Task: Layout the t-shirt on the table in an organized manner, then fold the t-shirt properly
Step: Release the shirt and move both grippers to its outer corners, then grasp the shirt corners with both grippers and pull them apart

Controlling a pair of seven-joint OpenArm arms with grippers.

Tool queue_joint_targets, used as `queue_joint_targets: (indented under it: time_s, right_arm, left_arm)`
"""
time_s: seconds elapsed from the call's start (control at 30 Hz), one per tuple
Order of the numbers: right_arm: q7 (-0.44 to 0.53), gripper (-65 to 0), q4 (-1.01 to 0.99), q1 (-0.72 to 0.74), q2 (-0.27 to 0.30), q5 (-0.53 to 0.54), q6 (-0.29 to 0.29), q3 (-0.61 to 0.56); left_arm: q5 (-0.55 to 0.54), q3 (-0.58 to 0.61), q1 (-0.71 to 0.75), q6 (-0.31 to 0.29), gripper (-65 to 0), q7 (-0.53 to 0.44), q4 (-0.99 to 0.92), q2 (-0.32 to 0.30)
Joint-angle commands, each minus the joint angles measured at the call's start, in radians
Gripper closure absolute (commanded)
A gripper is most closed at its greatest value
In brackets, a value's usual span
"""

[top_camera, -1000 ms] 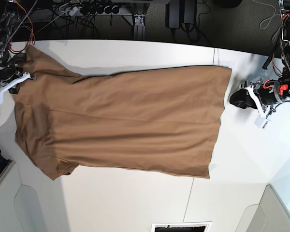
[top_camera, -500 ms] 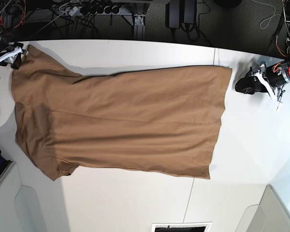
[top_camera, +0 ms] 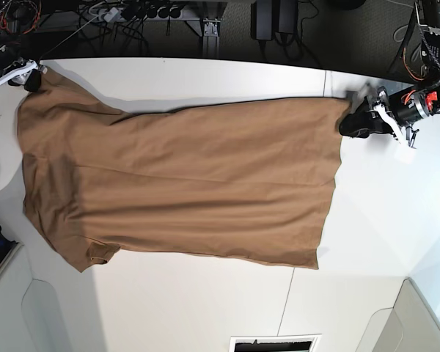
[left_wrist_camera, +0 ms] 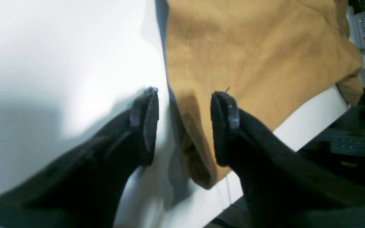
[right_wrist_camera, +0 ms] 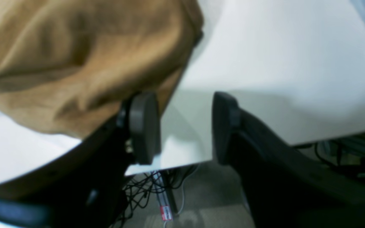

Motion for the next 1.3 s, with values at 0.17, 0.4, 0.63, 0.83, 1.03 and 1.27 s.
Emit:
queue_joint_targets:
  time_s: [0.17,0.4,0.63,0.83,1.03,1.27]
  right_arm:
    - [0.011,-28.6,0.012,0.002,0.014,0.064,0.022,0.008]
    - [0.012,-28.6,0.012,0.002,0.004,0.086,0.046,0.008]
    - [0.012,-13.2,0.012,0.002,-0.022,0.086,0.046,-0.030]
    - [0.014,0.0,0.013,0.002,-0.021,0.072,0.107,-0.030]
    - [0.012,0.0,0.018,0.002,-0.003,0.067,0.110,0.047]
    - [0.012,0.0,0.018,0.002,0.069,0.132,0.159,0.099]
  left_arm:
    - [0.028,-0.003,0.117,0.003,-30.3,0.012,0.125,-0.015]
    - [0.116,0.004,0.144,0.003,-25.2,-0.016,0.212,0.002]
    - [0.155,0.004,0.143,0.003,-4.8,-0.045,0.212,0.025]
    - [0.194,0.004,0.143,0.003,-1.5,-0.087,0.217,0.019]
    - [0.198,0.002,0.144,0.003,0.0,-0.008,0.298,-0.029]
    - [0.194,0.002,0.143,0.003,0.0,-0.031,0.413,-0.094]
